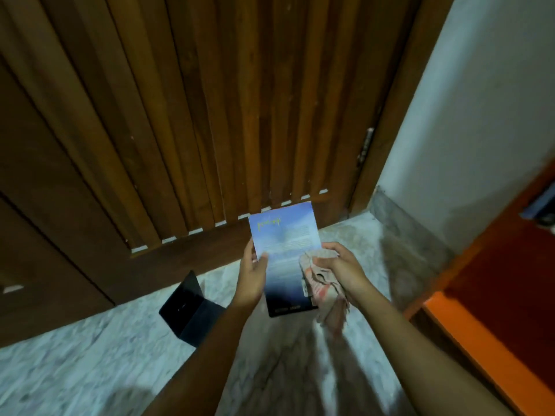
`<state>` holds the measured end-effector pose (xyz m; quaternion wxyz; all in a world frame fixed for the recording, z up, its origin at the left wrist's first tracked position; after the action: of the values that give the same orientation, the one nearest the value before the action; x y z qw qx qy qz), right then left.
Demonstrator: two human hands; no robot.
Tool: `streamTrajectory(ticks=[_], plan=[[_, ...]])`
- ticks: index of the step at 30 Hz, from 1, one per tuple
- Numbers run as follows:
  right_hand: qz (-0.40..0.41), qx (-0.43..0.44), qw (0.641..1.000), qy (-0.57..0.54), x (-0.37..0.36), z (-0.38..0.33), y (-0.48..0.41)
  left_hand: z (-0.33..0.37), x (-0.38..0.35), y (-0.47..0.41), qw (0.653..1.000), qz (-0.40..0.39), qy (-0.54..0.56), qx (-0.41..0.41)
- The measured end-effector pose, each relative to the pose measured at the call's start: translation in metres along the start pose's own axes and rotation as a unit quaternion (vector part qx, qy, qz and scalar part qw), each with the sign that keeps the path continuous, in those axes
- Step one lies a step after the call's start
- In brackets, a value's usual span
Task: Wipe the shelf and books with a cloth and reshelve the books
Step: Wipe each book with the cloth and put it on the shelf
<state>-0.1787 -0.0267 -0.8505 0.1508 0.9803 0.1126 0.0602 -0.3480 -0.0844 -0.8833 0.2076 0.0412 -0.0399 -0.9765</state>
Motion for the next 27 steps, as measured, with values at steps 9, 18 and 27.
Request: streamTrajectory(ticks=[9, 18, 27], plan=[[0.016, 0.133, 0.989, -0.069, 0.063, -0.116, 0.083, 0.147, -0.044, 0.045, 0.979, -0.039, 0.057, -0.192], [0.258, 0.424, 0.867, 0.048, 0.079, -0.195, 0.127, 0.19, -0.071, 0.09, 0.968, -0.057, 0.065, -0.235], [0.316, 0.437, 0.84, 0.06, 0.073, -0.204, 0.109, 0.204, -0.075, 0.105, 0.957, -0.074, 0.133, -0.246]])
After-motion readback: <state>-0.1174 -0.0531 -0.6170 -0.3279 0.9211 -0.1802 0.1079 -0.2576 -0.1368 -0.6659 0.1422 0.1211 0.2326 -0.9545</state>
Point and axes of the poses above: each hand's wrist, its own y-axis away from the middle knuckle, its own x-axis out of the back of the hand, z = x × y, the point moved 2 cm from there along -y, towards the middle knuckle
